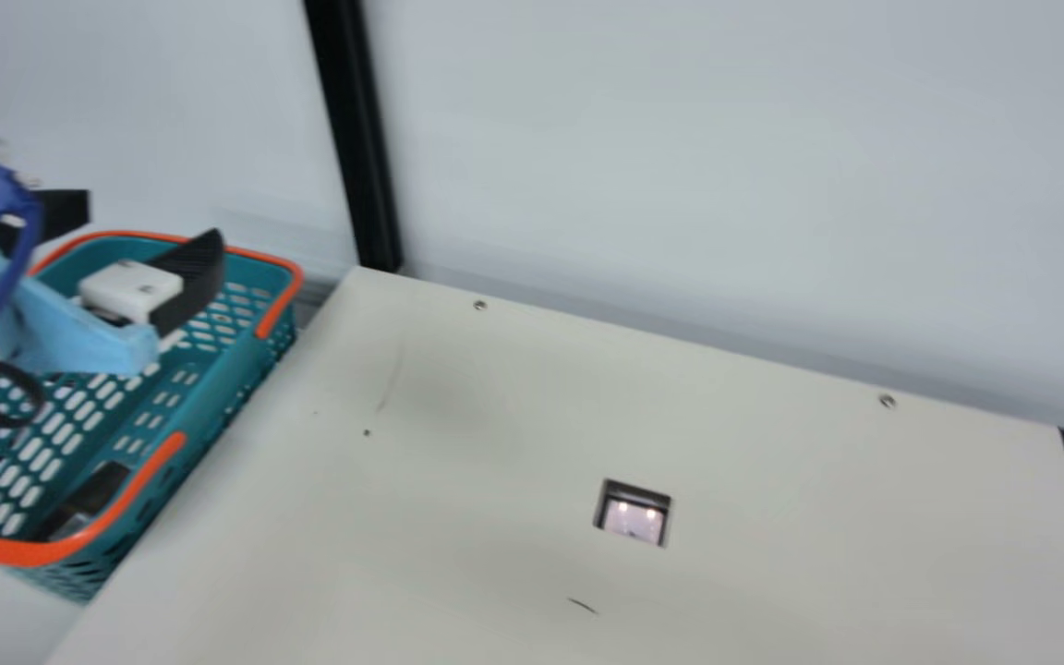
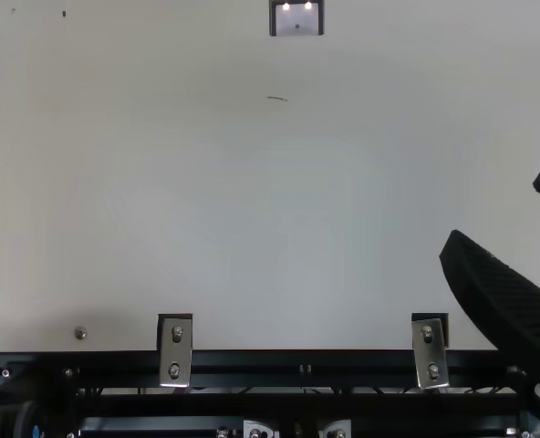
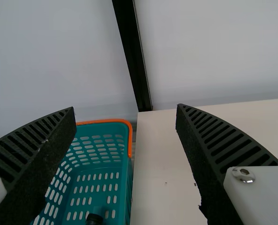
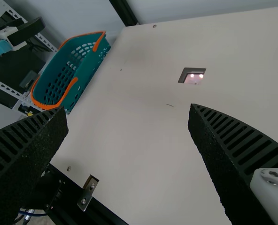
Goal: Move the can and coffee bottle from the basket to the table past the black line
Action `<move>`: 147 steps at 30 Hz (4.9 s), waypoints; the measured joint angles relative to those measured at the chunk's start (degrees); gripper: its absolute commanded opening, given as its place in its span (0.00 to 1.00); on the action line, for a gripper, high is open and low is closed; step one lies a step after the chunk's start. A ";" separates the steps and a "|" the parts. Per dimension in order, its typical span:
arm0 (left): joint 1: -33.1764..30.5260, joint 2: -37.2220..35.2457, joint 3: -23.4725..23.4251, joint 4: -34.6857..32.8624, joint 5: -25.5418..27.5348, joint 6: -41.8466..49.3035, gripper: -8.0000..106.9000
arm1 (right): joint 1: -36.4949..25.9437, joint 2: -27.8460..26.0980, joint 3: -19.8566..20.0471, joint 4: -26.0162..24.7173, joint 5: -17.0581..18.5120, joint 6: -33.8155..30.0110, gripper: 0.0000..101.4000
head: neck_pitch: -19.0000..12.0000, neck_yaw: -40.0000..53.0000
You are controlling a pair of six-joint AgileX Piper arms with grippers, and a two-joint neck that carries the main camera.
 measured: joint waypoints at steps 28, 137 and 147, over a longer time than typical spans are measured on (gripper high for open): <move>4.64 4.04 -1.97 3.24 -0.66 -4.04 0.85 | 0.00 0.00 0.00 0.00 0.00 0.00 1.00 | -0.59 12.90; 25.97 53.26 -22.15 -14.22 1.68 32.61 0.16 | 0.00 0.00 0.00 0.00 0.00 0.00 1.00 | -0.59 12.90; 23.12 39.41 -20.92 -26.19 -2.13 32.56 0.16 | 0.00 0.00 0.00 0.00 0.00 0.00 1.00 | -0.29 13.20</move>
